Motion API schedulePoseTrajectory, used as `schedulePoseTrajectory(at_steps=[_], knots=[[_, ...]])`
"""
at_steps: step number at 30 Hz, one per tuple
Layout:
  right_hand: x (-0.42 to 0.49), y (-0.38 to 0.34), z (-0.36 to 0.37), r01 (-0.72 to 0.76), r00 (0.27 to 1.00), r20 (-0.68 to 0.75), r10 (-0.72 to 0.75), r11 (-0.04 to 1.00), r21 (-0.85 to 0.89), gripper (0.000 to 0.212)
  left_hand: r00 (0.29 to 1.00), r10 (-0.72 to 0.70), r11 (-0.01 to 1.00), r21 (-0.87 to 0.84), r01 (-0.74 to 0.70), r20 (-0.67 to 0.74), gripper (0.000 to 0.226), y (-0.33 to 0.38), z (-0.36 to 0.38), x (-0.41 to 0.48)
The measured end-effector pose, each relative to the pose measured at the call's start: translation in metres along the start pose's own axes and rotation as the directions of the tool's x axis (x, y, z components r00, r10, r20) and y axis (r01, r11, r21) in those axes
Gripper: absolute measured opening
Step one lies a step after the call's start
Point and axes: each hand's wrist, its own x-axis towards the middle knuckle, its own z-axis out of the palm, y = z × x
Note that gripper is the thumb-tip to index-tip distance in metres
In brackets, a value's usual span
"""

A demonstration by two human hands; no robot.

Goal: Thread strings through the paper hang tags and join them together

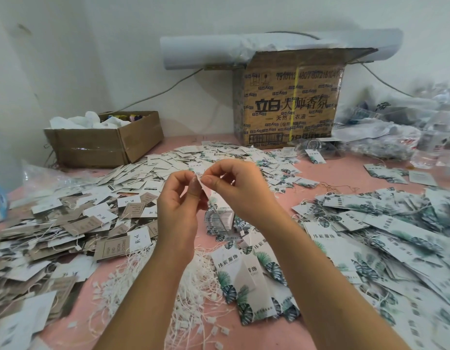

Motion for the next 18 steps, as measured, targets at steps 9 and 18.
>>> schedulePoseTrajectory(at_steps=[9, 18], knots=[[-0.001, 0.025, -0.037, -0.31, 0.921, 0.198, 0.336, 0.939, -0.152, 0.022, 0.98, -0.047, 0.981, -0.193, 0.009, -0.193, 0.03, 0.001, -0.001, 0.005], [-0.001, 0.039, -0.058, -0.365, 0.928, 0.026, 0.371, 0.924, -0.116, 0.019, 0.963, -0.055, 0.975, -0.22, -0.005, -0.262, 0.024, 0.007, -0.01, 0.009]])
